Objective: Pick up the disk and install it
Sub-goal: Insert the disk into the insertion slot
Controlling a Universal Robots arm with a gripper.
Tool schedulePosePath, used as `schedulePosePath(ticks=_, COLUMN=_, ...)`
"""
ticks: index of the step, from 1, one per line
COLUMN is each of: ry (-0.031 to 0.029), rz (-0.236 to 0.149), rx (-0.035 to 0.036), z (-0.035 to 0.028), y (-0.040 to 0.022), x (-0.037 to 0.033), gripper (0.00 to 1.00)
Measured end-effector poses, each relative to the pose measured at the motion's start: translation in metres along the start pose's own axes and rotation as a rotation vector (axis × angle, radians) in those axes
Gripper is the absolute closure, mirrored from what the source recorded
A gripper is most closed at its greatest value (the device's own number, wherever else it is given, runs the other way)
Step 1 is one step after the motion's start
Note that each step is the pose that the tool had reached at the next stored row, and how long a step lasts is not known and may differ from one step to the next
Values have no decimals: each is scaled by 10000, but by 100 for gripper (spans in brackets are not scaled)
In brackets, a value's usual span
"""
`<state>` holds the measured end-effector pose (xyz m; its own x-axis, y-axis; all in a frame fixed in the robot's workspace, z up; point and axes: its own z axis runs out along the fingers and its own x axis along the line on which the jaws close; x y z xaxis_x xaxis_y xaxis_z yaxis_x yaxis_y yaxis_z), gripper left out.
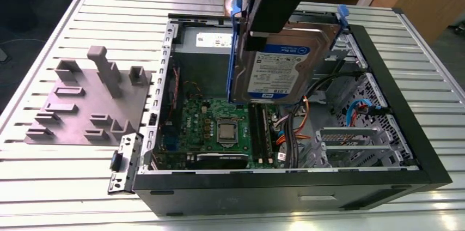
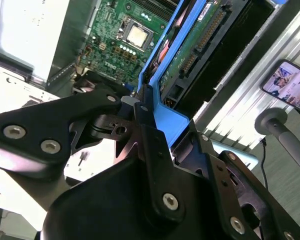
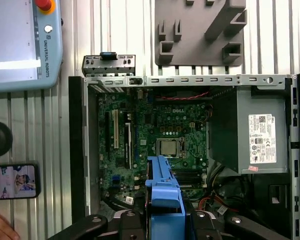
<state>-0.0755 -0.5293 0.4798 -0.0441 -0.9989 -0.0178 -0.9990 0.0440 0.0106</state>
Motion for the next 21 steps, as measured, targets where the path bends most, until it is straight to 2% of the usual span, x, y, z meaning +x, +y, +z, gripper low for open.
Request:
schedulePosePath(ticks=3, ry=1, rz=1, rx=0, z=1, y=-52, x=38, gripper=63)
schedulePosePath(ticks=7, ry=1, rz=0, rx=-1, z=0, y=-176, x=51, gripper=63)
schedulePosePath(ticks=10, ry=0, rz=0, rx=-1, z=1, y=-228, x=57, gripper=63)
schedulePosePath(ticks=15, ry=0, rz=0, rx=-1, z=5, y=-250, x=82, gripper=63)
schedulePosePath(ticks=21, ry=0, rz=0, rx=-1, z=8, y=-255, x=167, gripper=63)
